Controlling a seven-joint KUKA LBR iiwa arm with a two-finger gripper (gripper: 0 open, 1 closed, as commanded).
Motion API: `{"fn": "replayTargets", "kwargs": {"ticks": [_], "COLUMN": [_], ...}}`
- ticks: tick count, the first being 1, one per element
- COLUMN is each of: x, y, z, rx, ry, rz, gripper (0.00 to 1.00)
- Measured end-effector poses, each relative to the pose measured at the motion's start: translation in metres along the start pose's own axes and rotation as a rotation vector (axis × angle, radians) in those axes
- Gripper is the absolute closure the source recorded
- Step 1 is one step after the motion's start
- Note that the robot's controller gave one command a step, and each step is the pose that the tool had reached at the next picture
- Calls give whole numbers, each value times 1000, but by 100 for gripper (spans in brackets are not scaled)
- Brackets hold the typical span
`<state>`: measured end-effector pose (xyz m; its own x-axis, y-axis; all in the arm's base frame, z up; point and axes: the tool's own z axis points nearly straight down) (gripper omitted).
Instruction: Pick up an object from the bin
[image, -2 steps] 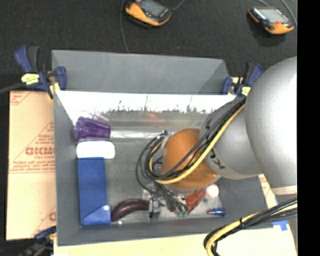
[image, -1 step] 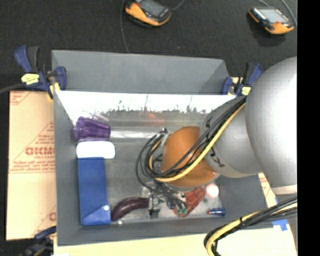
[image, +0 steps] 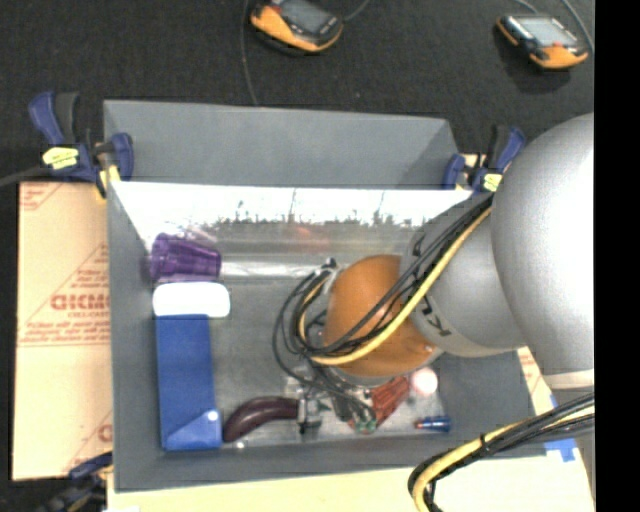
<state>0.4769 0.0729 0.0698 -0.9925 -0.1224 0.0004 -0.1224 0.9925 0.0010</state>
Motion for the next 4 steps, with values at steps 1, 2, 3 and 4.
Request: {"fn": "replayTargets", "kwargs": {"ticks": [1, 2, 3, 4], "x": [0, 1, -1, -8], "y": [0, 0, -2, -1], "z": [0, -9, -6, -1], "rx": [0, -1, -1, -2], "ry": [0, -2, -1, -6], "rz": [1, 14, 17, 20], "gripper": [100, 100, 100, 100]}}
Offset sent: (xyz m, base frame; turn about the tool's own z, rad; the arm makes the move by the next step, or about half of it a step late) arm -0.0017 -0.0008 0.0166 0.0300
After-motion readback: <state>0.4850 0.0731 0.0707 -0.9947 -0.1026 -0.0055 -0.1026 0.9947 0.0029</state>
